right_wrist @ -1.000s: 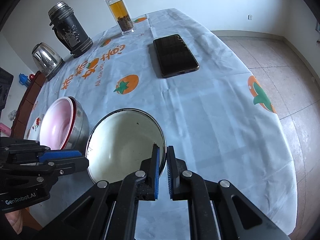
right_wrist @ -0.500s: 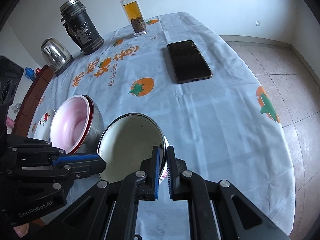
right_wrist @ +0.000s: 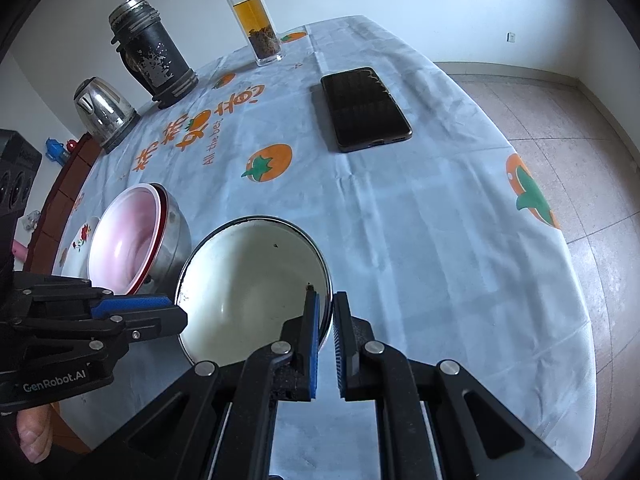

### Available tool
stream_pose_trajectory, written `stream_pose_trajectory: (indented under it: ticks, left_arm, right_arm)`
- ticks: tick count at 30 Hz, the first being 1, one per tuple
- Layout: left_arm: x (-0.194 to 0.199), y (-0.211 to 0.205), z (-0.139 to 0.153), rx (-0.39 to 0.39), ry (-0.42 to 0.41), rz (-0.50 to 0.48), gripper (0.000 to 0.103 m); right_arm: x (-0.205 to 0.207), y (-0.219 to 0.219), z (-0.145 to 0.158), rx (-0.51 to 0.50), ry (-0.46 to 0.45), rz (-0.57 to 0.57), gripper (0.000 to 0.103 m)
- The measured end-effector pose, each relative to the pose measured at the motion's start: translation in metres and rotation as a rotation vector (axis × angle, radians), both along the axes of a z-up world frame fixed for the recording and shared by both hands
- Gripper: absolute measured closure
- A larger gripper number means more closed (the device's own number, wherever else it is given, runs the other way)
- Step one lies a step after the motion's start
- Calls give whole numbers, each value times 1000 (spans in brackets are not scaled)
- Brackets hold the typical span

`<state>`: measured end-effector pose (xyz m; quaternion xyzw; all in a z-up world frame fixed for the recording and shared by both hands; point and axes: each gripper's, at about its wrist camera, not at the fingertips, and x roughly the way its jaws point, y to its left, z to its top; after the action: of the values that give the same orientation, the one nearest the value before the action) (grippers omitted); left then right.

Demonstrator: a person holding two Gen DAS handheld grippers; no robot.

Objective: Organize plates and bowls
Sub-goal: 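Lift the enamel bowl with the right gripper and carry it over the pink bowl, then lower the enamel bowl into the pink bowl with the right gripper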

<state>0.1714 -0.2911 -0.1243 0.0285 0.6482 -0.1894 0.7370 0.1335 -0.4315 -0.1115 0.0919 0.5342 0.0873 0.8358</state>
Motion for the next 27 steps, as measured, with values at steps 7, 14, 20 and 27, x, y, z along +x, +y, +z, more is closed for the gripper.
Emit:
stream_pose_trajectory:
  ticks: [7, 14, 20, 27]
  left_arm:
    - [-4, -2, 4, 31, -25, -10, 95]
    - [-3, 7, 22, 5, -35, 11, 95]
    - [-5, 19, 42, -42, -46, 38, 95]
    - [-9, 39, 57, -60, -73, 85, 95]
  right_arm:
    - [-3, 1, 4, 13, -5, 2, 95]
    - [2, 5, 26, 22, -35, 17, 95]
    - [7, 10, 43, 17, -62, 29, 95]
    - [13, 25, 62, 24, -96, 67, 95]
